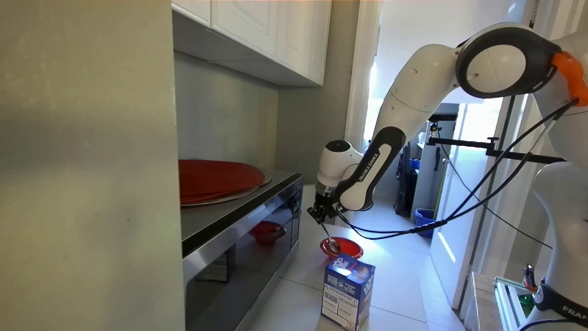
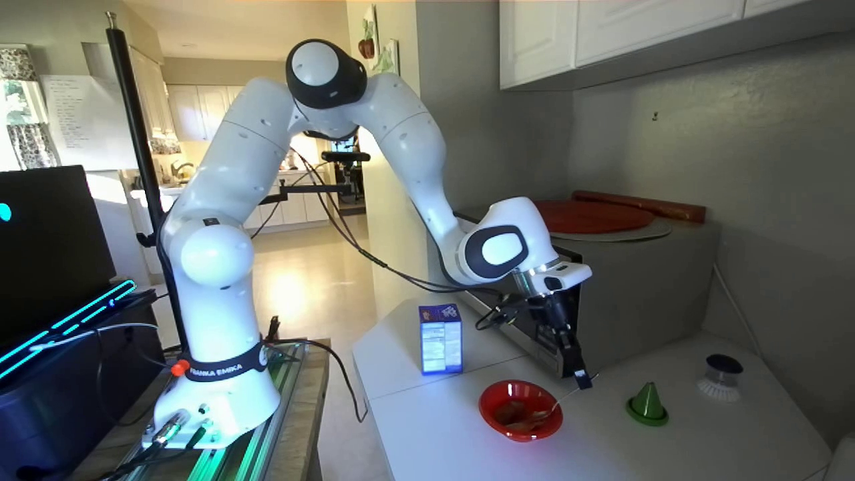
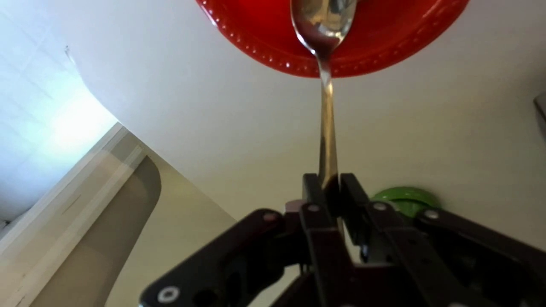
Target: Use the silver spoon to stir the contents in the red bowl.
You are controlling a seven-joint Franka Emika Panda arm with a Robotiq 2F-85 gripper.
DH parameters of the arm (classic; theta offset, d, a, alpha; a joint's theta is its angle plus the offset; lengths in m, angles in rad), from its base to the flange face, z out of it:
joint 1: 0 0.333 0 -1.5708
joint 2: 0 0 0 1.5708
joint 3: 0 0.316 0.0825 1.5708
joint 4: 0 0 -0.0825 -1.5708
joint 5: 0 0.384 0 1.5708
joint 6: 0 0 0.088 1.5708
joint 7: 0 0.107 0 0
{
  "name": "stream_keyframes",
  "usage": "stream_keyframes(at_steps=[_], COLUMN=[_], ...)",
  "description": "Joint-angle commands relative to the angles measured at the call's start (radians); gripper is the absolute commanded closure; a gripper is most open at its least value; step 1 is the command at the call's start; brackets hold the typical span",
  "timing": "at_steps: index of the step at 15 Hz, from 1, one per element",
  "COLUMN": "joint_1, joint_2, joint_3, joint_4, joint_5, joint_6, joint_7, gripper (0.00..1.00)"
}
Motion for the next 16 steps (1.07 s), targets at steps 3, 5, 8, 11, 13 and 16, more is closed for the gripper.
stream_keyframes(at_steps=[3, 5, 8, 11, 13, 16], joint_1=[0.027, 0.034, 0.046, 0.049, 0.042, 0.015], joint_2=[0.023, 0.013, 0.003, 0.01, 0.016, 0.016], joint_3=[-0.059, -0.046, -0.02, 0.015, 0.035, 0.061], joint_4=[-0.029, -0.046, -0.045, -0.014, 0.01, 0.04], joint_5=[-0.006, -0.001, 0.004, 0.009, 0.011, 0.019], joint_6=[-0.005, -0.008, -0.01, -0.013, -0.014, -0.017], joint_7=[0.003, -0.012, -0.025, -0.032, -0.034, -0.036], gripper=[0.96, 0.96, 0.96, 0.96, 0.96, 0.96])
